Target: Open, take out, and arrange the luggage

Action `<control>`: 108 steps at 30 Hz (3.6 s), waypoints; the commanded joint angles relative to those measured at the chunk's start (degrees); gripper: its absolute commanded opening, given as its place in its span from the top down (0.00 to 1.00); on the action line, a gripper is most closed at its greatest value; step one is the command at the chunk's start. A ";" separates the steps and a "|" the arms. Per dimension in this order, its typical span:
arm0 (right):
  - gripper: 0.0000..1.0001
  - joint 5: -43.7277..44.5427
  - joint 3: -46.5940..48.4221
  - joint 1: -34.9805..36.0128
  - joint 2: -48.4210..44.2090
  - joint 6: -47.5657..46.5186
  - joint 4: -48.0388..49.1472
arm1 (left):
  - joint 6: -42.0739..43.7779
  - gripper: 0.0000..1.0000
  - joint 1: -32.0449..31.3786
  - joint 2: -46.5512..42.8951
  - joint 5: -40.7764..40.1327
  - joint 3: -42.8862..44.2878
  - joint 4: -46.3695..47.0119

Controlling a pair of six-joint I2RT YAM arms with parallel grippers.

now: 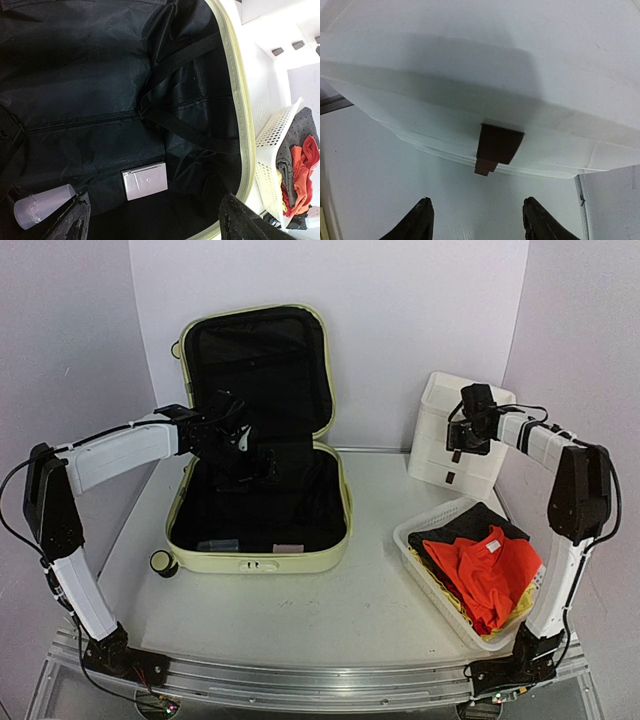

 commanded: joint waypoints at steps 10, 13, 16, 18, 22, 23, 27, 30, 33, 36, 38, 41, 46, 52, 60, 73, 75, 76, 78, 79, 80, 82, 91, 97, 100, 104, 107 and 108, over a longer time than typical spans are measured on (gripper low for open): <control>0.27 30.12 -12.27 12.09 0.29 -44.57 19.13 | 1.96 0.09 0.24 1.74 3.33 4.67 0.09; 0.22 37.42 -11.98 12.00 5.54 -53.64 26.72 | 2.22 0.09 0.30 1.83 4.05 5.14 -0.39; 0.23 40.94 -9.52 11.96 10.04 -58.32 31.24 | 2.43 0.09 0.30 2.00 4.48 5.70 -1.25; 0.23 43.18 -9.17 11.96 12.55 -62.08 35.92 | 2.66 0.09 0.30 2.49 4.54 6.53 -2.21; 0.22 42.26 -14.04 11.37 14.90 -74.29 54.89 | 2.96 0.09 0.31 4.24 4.97 9.32 -4.56; 0.22 41.22 -15.44 11.02 15.34 -76.94 58.42 | 2.98 0.09 0.31 4.70 5.20 9.94 -5.06; 0.22 39.13 -17.21 9.92 17.46 -86.14 71.65 | 3.41 0.09 0.30 6.48 5.94 12.60 -6.85; 0.23 38.24 -17.02 9.09 18.00 -87.25 72.36 | 3.42 0.09 0.31 6.99 6.05 13.35 -7.30; 0.22 37.01 -17.69 7.95 16.57 -87.84 72.12 | 3.23 0.09 0.28 8.46 7.62 14.99 -7.31; 0.22 35.66 -19.05 6.90 15.19 -87.55 69.55 | 2.53 0.09 0.30 9.89 9.95 16.02 -7.31; 0.21 36.50 -18.63 6.34 16.16 -88.65 69.48 | 2.11 0.09 0.31 10.63 11.81 16.36 -7.23; 0.21 36.93 -16.80 5.87 18.85 -89.70 70.35 | 2.69 0.09 0.30 11.58 12.79 17.36 -7.22; 0.22 38.19 -13.11 5.27 22.66 -93.32 75.62 | 3.78 0.09 0.31 10.83 12.82 18.93 -7.27; 0.32 38.07 -15.38 4.77 20.34 -93.63 76.50 | 2.13 0.09 0.31 11.19 13.58 18.41 -7.31; 0.79 41.91 -18.38 6.13 17.08 -92.52 77.01 | 0.61 0.09 0.30 10.56 13.13 18.45 -7.31; 0.26 41.92 -21.76 7.85 15.35 -89.08 73.29 | -0.50 0.09 0.31 10.70 15.69 18.35 -7.55; 0.26 41.90 -21.85 7.86 15.04 -88.94 73.23 | -0.83 0.09 0.31 10.87 16.15 18.56 -7.51; 0.26 42.04 -21.70 7.86 14.94 -89.00 73.21 | -0.88 0.09 0.31 10.97 16.52 18.75 -7.57; 0.28 42.44 -21.07 7.79 14.93 -89.06 73.26 | -0.89 0.09 0.31 11.25 17.18 19.27 -7.74; 0.29 42.80 -20.48 7.77 15.14 -88.94 73.20 | -0.84 0.09 0.31 11.42 17.39 19.53 -7.82; 0.30 43.11 -19.77 7.77 15.64 -88.88 73.20 | -0.75 0.09 0.31 11.52 17.60 19.73 -7.91; 0.32 43.51 -18.16 7.69 16.45 -89.28 73.31 | -0.49 0.09 0.31 11.80 17.93 20.08 -8.03; 0.51 43.01 -17.95 6.74 16.73 -90.70 74.80 | 0.88 0.08 0.31 12.10 18.43 20.72 -9.52; 0.76 42.71 -18.46 6.21 16.73 -92.71 77.24 | 1.05 0.08 0.30 12.61 18.85 21.25 -10.12; 0.89 42.55 -18.79 6.05 16.43 -93.72 77.74 | 1.13 0.08 0.30 12.82 18.87 21.54 -10.29; 1.00 43.13 -19.78 6.18 15.39 -94.06 77.99 | 1.18 0.08 0.30 13.24 19.04 22.05 -10.38; 1.00 43.69 -20.84 7.37 13.96 -93.35 77.53 | 1.13 0.08 0.28 13.43 19.03 22.34 -10.37; 1.00 43.83 -20.75 8.13 13.44 -92.65 76.61 | 1.21 0.08 0.30 13.46 19.00 22.50 -10.38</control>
